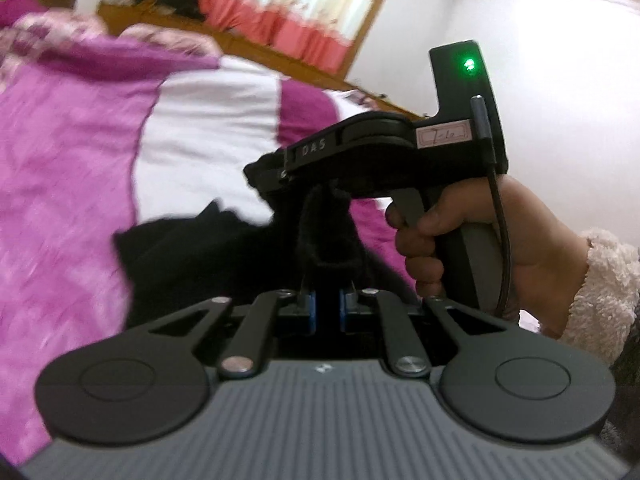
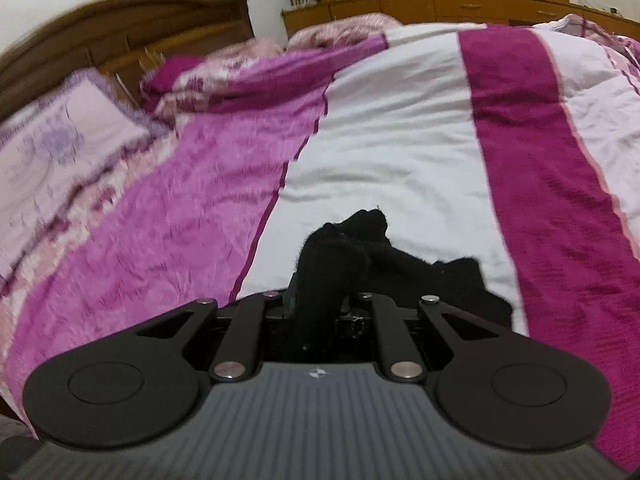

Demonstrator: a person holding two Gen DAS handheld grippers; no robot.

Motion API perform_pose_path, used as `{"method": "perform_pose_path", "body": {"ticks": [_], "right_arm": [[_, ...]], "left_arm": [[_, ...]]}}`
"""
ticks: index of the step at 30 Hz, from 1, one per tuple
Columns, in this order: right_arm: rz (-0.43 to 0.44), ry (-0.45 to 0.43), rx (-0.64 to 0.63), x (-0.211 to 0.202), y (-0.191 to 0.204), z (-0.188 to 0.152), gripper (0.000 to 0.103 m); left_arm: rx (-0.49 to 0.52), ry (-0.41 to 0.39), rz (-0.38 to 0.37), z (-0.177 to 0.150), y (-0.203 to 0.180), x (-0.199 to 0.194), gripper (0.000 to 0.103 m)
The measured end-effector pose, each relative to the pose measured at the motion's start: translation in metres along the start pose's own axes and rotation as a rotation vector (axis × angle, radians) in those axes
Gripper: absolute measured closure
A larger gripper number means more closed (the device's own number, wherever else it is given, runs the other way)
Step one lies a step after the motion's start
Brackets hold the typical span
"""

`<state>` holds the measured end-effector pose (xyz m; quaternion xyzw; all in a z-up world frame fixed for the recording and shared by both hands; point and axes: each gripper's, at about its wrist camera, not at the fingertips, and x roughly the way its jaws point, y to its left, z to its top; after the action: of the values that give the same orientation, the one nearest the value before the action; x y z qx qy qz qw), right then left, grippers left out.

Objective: Fold small clothes

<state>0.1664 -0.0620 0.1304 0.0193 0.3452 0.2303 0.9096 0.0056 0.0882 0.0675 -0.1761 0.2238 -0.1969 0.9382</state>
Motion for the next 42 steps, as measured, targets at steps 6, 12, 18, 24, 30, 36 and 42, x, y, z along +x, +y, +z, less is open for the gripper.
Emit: {"method": "perform_pose_path", "body": {"ticks": [6,12,18,24,30,36,42], "right_arm": [[-0.017,0.039,-0.039,0.027,0.039,-0.011,0.089],[-0.066,0.066,-0.087,0.049,0.067,-0.019,0.089],[-0.102,0.083,-0.163,0.061,0.087,-0.025,0.089],[-0.135,0.075,-0.216,0.073,0.106,-0.037,0.089],[-0.159,0.084,-0.278,0.088,0.117,-0.048,0.077],[0.266,0.011,-0.132,0.043,0.093,-0.022,0.014],[0.256,-0.143,0.202,0.001,-0.004,-0.012,0.003]], "left_arm": [[-0.069,0.009,0.056,-0.013,0.034,-0.024,0.094],[-0.128,0.002,0.069,-0.014,0.049,-0.042,0.095],[-0.187,0.037,0.066,-0.024,0.060,-0.045,0.096],[-0.213,0.037,0.092,-0.032,0.062,-0.051,0.097],[-0.367,0.067,0.154,-0.035,0.076,-0.048,0.092],[-0.444,-0.027,0.319,-0.033,0.067,-0.058,0.059],[-0.251,-0.173,0.477,-0.027,0.015,-0.072,0.042]]}}
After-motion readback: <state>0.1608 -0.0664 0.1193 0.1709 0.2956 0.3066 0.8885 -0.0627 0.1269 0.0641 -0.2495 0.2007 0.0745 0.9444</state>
